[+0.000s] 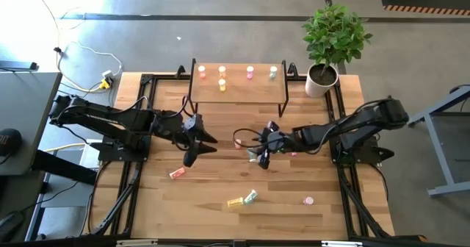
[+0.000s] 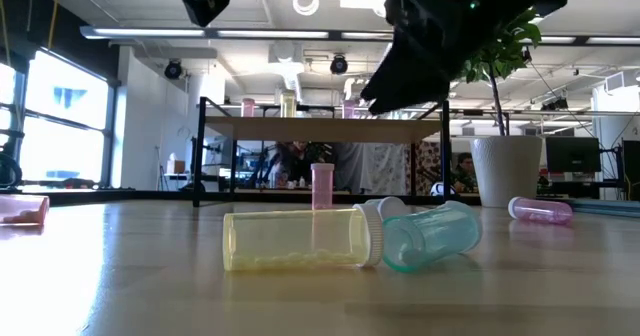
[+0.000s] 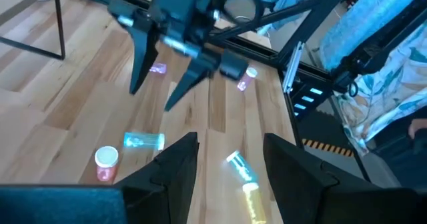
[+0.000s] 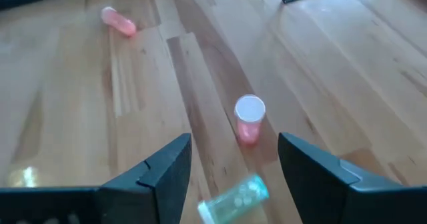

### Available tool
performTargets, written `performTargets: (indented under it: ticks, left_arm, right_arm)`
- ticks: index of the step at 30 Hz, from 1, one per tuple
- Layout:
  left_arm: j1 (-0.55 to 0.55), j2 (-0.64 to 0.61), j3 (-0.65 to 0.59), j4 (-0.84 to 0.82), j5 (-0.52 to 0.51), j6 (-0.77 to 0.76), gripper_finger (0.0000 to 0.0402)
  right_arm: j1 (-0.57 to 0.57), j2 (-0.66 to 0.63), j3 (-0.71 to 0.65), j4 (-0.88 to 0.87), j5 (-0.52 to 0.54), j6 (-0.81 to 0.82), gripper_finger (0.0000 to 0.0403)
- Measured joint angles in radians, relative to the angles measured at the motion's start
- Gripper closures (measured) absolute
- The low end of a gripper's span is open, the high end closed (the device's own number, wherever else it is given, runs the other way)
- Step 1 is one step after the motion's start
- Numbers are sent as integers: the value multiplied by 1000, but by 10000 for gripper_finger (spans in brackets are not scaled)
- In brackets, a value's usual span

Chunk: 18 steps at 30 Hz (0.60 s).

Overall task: Pick and place medicine bottles onto shelf by color
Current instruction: Put the right pink pill bottle on the shelf aligned with the other pink pill bottle

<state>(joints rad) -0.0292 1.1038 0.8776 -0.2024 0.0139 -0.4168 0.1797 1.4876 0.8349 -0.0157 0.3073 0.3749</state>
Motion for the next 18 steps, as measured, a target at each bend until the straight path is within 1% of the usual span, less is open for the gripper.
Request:
performTargets:
  ticks: [6, 10, 18]
  left_arm:
    - [0, 0, 0, -4, 0, 0, 241]
    - [0, 0, 0, -10, 0, 0, 241]
    - [0, 0, 0, -28, 8, 0, 241]
  right_arm:
    - [0, 121, 0, 94, 21, 9, 188]
    - [0, 196, 0, 168, 65, 28, 188]
    - [0, 294, 0, 268, 78, 35, 188]
